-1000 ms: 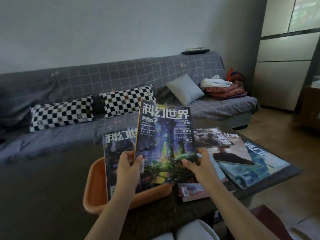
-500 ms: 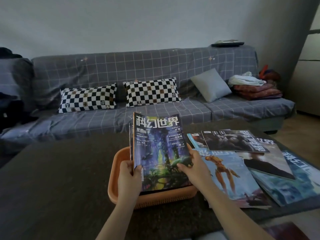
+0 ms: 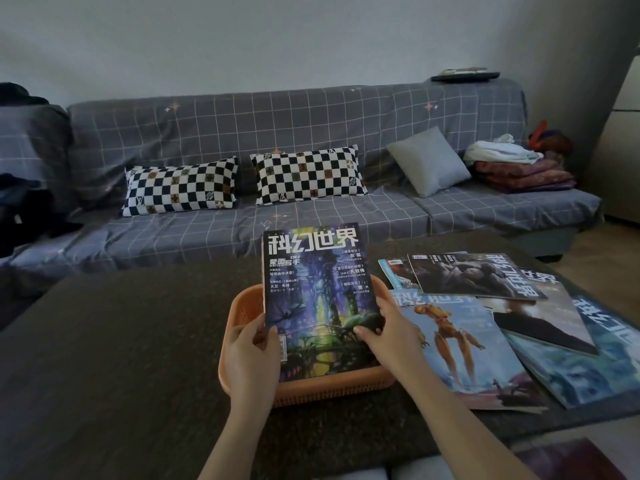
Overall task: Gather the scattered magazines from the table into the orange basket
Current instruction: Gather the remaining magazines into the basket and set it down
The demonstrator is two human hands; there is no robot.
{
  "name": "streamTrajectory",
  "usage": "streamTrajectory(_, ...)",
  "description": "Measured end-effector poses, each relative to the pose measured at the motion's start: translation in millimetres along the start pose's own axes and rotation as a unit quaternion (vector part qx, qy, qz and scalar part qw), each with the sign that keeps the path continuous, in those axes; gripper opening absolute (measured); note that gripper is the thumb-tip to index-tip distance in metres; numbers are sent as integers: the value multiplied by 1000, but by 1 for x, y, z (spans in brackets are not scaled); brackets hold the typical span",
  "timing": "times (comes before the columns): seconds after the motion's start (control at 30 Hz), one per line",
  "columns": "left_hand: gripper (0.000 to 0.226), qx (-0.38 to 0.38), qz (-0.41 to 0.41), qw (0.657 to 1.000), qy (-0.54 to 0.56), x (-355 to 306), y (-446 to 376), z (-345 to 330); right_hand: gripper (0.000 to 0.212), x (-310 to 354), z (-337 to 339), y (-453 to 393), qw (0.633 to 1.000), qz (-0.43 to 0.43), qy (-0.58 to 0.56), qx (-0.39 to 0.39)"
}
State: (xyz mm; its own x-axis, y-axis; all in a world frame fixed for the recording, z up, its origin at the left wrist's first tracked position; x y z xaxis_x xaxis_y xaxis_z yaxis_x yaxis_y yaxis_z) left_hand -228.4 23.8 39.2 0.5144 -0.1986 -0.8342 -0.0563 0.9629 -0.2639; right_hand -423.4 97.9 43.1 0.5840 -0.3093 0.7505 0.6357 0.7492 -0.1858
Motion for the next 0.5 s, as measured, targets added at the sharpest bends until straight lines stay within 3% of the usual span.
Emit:
streamTrajectory(0.23,31,-29,11,999,20,5,2,1,43,-4,1,-1,999,-43,-4,11)
streamTrajectory(0.5,28,-17,53,998,28,-3,-3,4,48,-4,3,-7,995,-89,-26,30)
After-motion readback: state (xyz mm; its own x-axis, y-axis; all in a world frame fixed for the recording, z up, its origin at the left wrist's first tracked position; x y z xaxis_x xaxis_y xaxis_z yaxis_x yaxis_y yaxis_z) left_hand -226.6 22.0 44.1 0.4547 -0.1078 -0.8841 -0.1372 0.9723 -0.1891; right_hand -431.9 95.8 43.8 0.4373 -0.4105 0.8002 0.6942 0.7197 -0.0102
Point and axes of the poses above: each hand's wrist, its own y-axis away from the middle knuckle, its own z-axis out of the back of the hand, x = y × z, the point moved 1 cm from there along -y, towards the middle knuckle, and after that the axes turned 4 degrees about -x, right-handed, at the moved point
